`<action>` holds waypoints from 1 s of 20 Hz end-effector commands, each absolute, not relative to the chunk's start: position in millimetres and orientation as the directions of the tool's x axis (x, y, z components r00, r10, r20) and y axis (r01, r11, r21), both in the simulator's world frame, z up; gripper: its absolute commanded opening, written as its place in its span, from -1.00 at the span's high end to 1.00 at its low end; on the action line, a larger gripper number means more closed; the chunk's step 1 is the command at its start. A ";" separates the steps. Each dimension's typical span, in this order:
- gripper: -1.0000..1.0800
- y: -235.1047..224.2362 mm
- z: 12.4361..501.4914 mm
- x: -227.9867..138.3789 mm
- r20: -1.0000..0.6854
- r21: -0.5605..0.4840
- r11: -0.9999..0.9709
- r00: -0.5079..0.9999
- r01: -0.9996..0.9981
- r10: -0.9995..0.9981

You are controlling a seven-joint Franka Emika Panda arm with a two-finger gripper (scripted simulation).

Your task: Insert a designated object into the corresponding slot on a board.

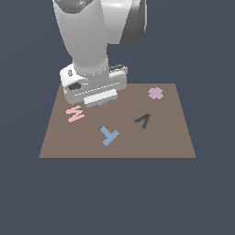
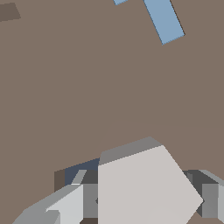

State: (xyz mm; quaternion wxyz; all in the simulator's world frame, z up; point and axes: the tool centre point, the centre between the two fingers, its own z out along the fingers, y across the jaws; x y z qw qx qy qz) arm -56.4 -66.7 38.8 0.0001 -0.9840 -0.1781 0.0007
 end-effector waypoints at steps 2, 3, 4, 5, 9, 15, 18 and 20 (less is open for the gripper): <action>1.00 -54.7 39.6 -70.7 -0.001 0.000 -0.937 0.937 0.348 0.348; 1.00 -52.2 39.7 -73.9 -0.001 0.000 -0.938 0.938 0.347 0.347; 1.00 -49.4 39.8 -76.7 -0.001 0.000 -0.938 0.938 0.347 0.347; 1.00 -47.3 39.9 -79.2 -0.001 0.000 -0.938 0.938 0.347 0.347; 1.00 -40.8 40.2 -86.0 -0.001 0.000 -0.938 0.938 0.346 0.346; 1.00 -39.8 38.4 -86.8 -0.001 0.000 -0.938 0.938 0.346 0.346; 1.00 -39.1 31.8 -87.1 -0.001 0.000 -0.938 0.938 0.346 0.346; 1.00 -38.9 30.1 -87.2 -0.001 0.000 -0.938 0.938 0.346 0.346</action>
